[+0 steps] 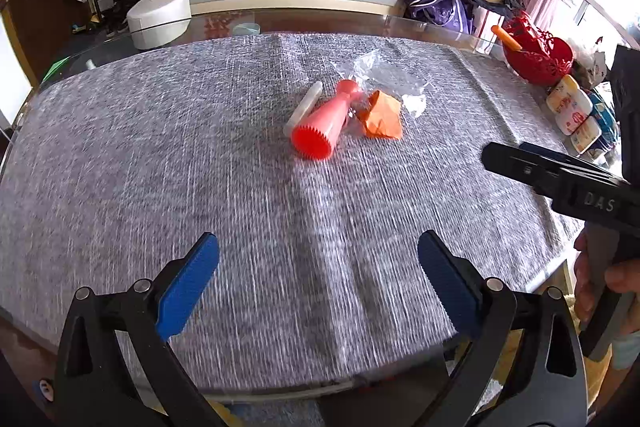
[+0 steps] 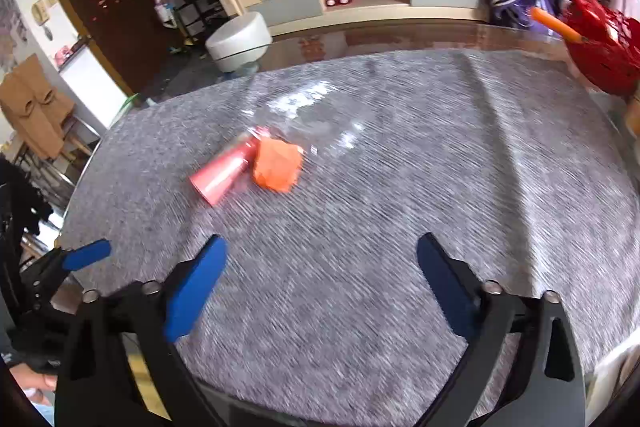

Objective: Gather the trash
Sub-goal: 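Move both open tools back toward the red horn and orange paper, then grasp the orange paper with the right tool while the left tool grasps the red horn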

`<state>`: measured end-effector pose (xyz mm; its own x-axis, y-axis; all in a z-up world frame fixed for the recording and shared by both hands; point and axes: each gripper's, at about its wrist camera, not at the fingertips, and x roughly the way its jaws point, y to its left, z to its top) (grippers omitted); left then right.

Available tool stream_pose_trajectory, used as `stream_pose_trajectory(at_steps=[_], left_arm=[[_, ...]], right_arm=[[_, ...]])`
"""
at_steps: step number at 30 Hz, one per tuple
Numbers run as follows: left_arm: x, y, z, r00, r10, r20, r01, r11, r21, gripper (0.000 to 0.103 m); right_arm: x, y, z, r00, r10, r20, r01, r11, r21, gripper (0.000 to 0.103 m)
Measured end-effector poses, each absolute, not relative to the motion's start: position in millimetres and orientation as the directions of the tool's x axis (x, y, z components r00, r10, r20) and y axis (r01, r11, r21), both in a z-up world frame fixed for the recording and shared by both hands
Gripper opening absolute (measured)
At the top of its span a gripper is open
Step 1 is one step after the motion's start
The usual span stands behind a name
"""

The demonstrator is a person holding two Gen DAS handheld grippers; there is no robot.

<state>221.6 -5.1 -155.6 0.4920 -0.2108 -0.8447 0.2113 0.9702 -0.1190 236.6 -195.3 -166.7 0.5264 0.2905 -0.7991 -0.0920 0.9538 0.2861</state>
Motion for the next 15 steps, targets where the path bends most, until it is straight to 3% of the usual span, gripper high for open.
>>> stream_pose_trajectory(at_steps=[3,9,15], left_arm=[[237.1,-7.9,-162.8,0.475,-0.206,-0.856,0.217,0.970,-0.113,0.094],[258.7,-10.6,-172.4,0.455,-0.202,-0.868,0.226,0.968,-0.107,0.094],[274.3,-7.4,-178.7,0.445,-0.208,-0.871,0.225,0.967,-0.116,0.094]], right_arm=[[256.0,-187.1,-174.6,0.495,0.346,-0.797,-0.095,0.934,0.345,0.067],[285.4,-162.2,-188.4,0.444,0.365,-0.818,-0.120,0.929,0.350,0.053],[304.7,-155.2,-205.6,0.408,0.374,-0.833,-0.087,0.924,0.372,0.052]])
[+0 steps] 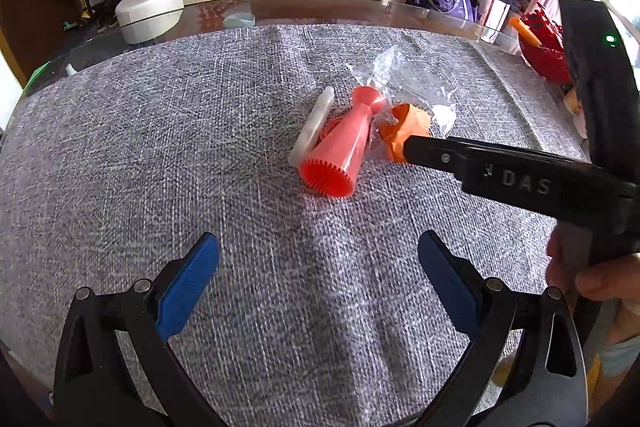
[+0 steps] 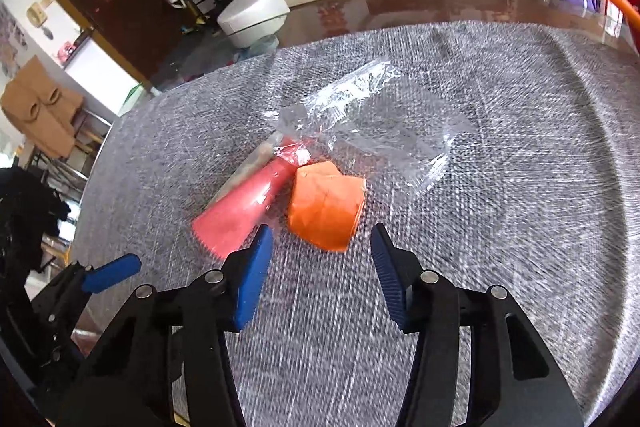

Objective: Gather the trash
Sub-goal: 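Grasp the orange paper with the right tool while the left tool grasps the red horn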

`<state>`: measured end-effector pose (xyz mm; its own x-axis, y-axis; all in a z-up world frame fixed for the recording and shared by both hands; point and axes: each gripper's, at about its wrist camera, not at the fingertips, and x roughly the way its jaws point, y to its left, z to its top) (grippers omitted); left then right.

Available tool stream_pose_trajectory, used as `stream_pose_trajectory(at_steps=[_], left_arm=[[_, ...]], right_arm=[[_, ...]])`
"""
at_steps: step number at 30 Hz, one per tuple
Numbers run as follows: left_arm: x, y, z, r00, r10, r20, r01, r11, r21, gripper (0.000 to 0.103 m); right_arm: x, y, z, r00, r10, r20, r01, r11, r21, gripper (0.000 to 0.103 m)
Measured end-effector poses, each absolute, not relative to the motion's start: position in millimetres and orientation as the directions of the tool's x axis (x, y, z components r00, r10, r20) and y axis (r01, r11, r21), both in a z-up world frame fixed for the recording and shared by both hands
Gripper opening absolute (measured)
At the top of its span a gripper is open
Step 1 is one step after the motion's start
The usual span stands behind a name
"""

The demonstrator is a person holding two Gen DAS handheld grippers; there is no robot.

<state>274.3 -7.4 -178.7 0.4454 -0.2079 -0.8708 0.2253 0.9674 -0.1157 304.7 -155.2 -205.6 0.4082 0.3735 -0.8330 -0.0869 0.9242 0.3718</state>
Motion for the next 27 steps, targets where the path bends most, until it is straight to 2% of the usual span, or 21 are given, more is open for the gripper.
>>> stream_pose_trajectory(at_steps=[10,13,15,20,22,27], left_arm=[[297.4,-10.5,-187.6,0.433,-0.240,-0.869,0.239,0.960,-0.146,0.093],[307.1,-14.1,-190.9,0.423,-0.262,-0.867,0.250,0.954,-0.166,0.084],[312.5,-16.7,-191.8,0.423,-0.273,-0.864,0.258,0.950,-0.175,0.082],[322.4,-22.5,-192.4,0.430,-0.286,-0.856,0.278,0.944,-0.176,0.076],[325.7,-25.0,-194.3,0.420,-0.302,-0.856,0.288,0.939,-0.189,0.067],[326.2,-36.6,-198.7,0.399,-0.326,-0.857,0.320,0.925,-0.203,0.057]], right_arm=[[326.0,-149.5,-211.4,0.417,0.360,-0.835,-0.065,0.928,0.367,0.053],[328.0,-147.6,-211.5,0.421,0.343,-0.840,-0.083,0.937,0.340,0.048],[328.9,-148.0,-211.4,0.419,0.355,-0.836,-0.097,0.933,0.347,0.044],[320.8,-159.3,-206.8,0.422,0.354,-0.834,-0.119,0.934,0.337,0.043],[317.9,-165.9,-205.5,0.433,0.328,-0.839,-0.111,0.944,0.312,0.043],[308.5,-190.0,-204.8,0.436,0.317,-0.842,-0.077,0.945,0.316,0.043]])
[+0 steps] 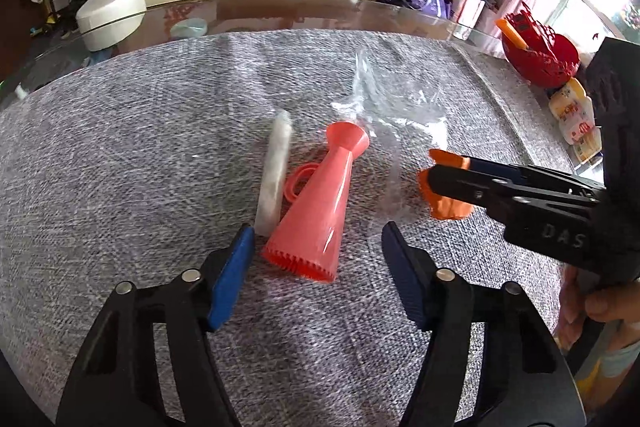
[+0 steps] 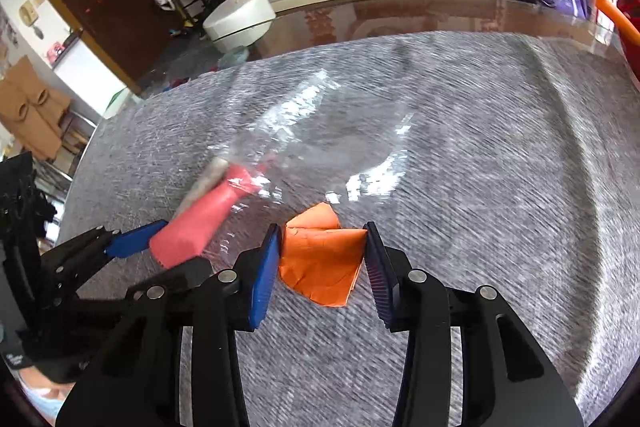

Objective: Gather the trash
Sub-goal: 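Grasp the orange paper with the right tool while the left tool grasps the red horn, then carry the horn and orange paper over the bin and open both tools to drop them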

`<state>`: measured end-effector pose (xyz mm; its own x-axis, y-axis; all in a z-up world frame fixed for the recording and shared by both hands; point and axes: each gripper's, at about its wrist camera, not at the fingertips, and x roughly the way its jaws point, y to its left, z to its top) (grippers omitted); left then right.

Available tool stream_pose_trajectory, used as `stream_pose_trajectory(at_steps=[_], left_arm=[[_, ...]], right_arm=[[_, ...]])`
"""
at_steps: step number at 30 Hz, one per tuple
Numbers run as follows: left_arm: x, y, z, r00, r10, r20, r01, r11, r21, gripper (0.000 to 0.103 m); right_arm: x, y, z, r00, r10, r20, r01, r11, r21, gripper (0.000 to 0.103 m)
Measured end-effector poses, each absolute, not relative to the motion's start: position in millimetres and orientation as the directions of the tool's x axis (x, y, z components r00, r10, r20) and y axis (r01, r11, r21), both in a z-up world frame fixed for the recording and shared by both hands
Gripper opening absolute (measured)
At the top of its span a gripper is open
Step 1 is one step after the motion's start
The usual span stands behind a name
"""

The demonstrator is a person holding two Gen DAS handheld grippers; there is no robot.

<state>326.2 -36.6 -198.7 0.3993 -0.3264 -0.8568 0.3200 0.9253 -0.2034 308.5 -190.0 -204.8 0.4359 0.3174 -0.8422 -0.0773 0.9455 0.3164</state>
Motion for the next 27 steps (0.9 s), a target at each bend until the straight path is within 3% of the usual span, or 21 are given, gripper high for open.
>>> stream_pose_trajectory(at_steps=[6,9,10,27], left_arm=[[326.5,-47.8,-206.4,0.394,-0.314,-0.864,0.347,0.921,-0.176,0.055],[325.7,-48.7,-205.7,0.397,-0.302,-0.867,0.349,0.923,-0.162,0.035],[324.6,-47.3,-205.3,0.393,-0.305,-0.868,0.345,0.923,-0.168,0.034],[211.7,-26.7,-182.4,0.414,-0.264,-0.871,0.280,0.948,-0.154,0.034]], right_arm=[[293.3,-212.0,-209.0,0.432,0.318,-0.844,-0.040,0.942,0.334,0.043],[288.0,-216.3,-212.6,0.428,0.328,-0.842,-0.031,0.937,0.349,0.043],[286.6,-216.1,-211.9,0.431,0.327,-0.841,-0.032,0.937,0.348,0.043],[197.7,-196.2,-195.5,0.440,0.342,-0.830,-0.086,0.936,0.341,0.042]])
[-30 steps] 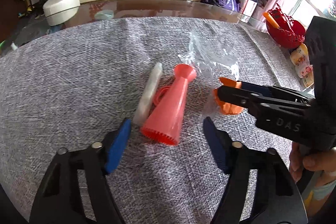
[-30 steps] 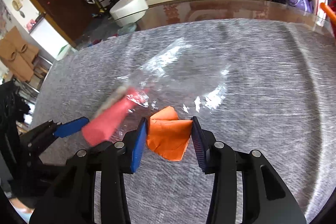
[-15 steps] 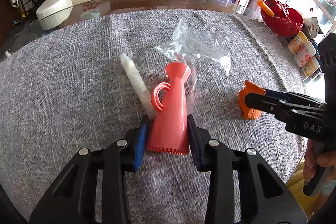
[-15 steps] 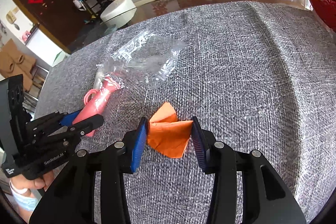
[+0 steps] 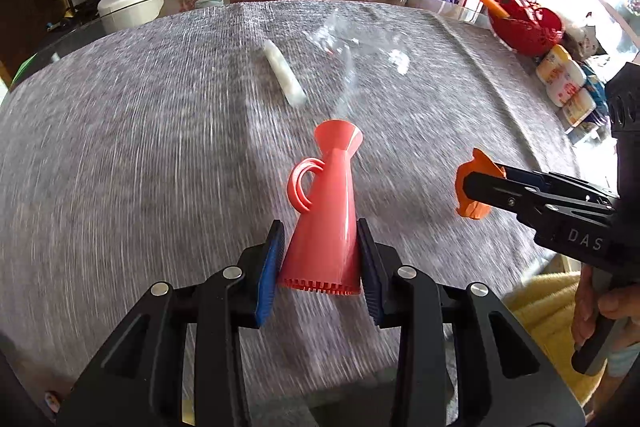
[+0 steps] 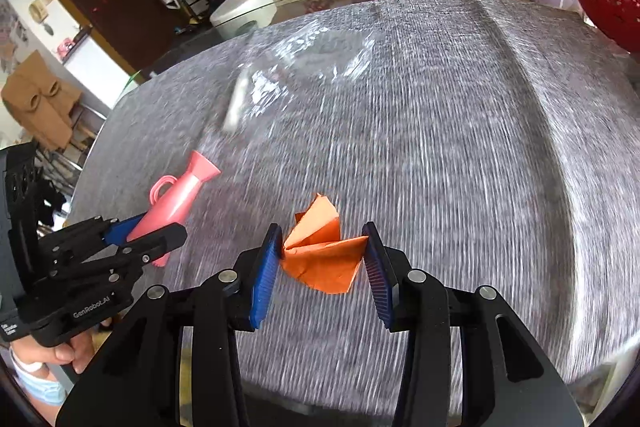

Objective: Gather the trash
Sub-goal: 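Carry the horn and orange paper over the bin and open both tools to drop them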

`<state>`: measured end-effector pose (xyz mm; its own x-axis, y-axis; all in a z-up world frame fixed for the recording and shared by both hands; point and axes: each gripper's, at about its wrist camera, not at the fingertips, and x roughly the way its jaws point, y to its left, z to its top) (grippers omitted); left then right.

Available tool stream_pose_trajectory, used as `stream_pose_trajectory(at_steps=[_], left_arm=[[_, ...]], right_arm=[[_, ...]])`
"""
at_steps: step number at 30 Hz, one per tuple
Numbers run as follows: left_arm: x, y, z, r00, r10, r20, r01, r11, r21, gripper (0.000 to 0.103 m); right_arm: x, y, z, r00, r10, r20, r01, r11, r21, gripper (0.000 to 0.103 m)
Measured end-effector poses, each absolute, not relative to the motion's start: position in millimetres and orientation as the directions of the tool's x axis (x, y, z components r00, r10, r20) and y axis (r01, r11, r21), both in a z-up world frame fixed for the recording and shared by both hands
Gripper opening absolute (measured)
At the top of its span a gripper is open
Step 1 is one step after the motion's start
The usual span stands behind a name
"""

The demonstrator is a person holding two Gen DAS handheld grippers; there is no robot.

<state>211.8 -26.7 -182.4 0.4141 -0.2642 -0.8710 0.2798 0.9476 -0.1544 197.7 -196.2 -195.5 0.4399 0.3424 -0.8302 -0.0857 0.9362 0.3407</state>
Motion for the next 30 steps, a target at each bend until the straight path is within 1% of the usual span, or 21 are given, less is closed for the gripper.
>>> stream_pose_trajectory(at_steps=[8,13,21,30], left_arm=[[136.7,-25.7,-170.0,0.437,-0.280,-0.855,0.288,0.944,-0.162,0.034],[93.1,-24.2,-178.8,0.422,-0.286,-0.861,0.296,0.940,-0.167,0.034],[41.8,-25.2,-215.1,0.363,-0.287,-0.887,0.283,0.940,-0.188,0.034],[12.4,-25.8,-266.6,0.270,-0.270,-0.924,0.224,0.951,-0.213,0.034]], right_arm=[[136.7,-199.8,-173.4,0.476,0.342,-0.810,-0.097,0.936,0.338,0.042],[99.3,-202.7,-175.3,0.477,0.333,-0.814,-0.099,0.940,0.327,0.042],[55.3,-201.3,-207.9,0.435,0.328,-0.838,-0.081,0.942,0.327,0.042],[24.2,-185.5,-266.5,0.343,0.301,-0.890,-0.070,0.953,0.296,0.042]])
